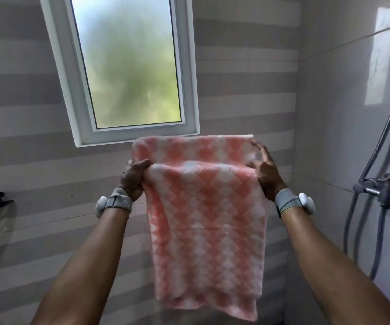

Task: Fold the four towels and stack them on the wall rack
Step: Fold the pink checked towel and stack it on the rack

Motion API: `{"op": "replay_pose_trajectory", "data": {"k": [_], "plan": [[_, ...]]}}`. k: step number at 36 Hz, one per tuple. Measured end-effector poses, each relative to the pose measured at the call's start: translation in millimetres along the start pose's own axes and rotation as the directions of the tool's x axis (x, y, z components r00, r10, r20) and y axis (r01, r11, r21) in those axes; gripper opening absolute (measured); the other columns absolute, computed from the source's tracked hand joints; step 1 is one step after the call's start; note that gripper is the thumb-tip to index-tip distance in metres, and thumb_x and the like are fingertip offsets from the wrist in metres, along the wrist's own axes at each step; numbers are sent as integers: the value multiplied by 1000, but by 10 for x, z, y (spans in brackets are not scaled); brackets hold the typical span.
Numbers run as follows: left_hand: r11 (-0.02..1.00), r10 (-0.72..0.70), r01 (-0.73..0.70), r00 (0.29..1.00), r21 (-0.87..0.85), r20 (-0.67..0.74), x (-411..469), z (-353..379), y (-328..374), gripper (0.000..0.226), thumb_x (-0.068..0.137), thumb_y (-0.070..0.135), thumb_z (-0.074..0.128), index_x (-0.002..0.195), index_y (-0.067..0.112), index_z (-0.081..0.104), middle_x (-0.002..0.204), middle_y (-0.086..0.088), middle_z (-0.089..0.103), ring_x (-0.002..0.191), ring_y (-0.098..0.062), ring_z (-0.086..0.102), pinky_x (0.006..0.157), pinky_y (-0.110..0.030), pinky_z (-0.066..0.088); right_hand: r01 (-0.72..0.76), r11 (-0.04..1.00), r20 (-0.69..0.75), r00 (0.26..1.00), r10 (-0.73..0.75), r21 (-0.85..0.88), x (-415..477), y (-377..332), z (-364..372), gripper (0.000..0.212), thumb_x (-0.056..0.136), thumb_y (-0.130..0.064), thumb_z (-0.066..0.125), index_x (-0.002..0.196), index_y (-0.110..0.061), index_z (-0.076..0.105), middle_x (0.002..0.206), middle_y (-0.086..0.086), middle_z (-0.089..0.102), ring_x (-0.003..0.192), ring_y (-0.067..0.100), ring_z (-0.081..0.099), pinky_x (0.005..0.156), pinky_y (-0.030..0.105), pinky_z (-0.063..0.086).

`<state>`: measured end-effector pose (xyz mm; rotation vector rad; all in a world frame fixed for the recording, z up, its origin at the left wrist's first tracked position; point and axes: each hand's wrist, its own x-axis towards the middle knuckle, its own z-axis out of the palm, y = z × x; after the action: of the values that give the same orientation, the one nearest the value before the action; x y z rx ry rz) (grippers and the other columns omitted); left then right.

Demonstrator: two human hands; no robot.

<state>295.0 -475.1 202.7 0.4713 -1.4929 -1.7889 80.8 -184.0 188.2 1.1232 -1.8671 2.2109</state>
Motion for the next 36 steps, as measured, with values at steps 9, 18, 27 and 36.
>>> {"op": "replay_pose_trajectory", "data": {"k": [9,18,27,36], "plan": [[975,-110,52,957,215,269,-171,125,-278,27,90,4,62,115,-5,64,103,-23,68,80,-23,70,67,-30,60,-51,999,173,984,52,-8,38,191,-135,69,84,-2,57,141,-39,50,101,4,48,81,23,42,76,31,41],[998,-45,59,950,-36,308,-183,72,-342,25,83,-1,51,95,6,72,83,-12,71,65,-19,68,60,-25,56,-204,970,165,969,181,135,-63,308,-242,45,88,-6,63,129,-24,63,99,4,67,83,18,60,73,27,53],[995,-6,-4,994,96,110,-96,30,-389,40,73,14,82,111,6,69,105,-15,72,80,-22,71,69,-35,60,-23,1000,58,998,23,-11,-170,421,-60,47,94,1,61,138,-14,56,137,3,59,114,4,59,104,21,44],[998,37,-36,999,53,-7,-78,-118,-208,16,85,8,72,99,1,68,80,-7,72,66,-15,67,62,-22,57,9,1000,6,1000,-9,17,9,327,-37,31,94,5,57,108,-18,71,93,5,72,78,11,61,75,23,52]]}}
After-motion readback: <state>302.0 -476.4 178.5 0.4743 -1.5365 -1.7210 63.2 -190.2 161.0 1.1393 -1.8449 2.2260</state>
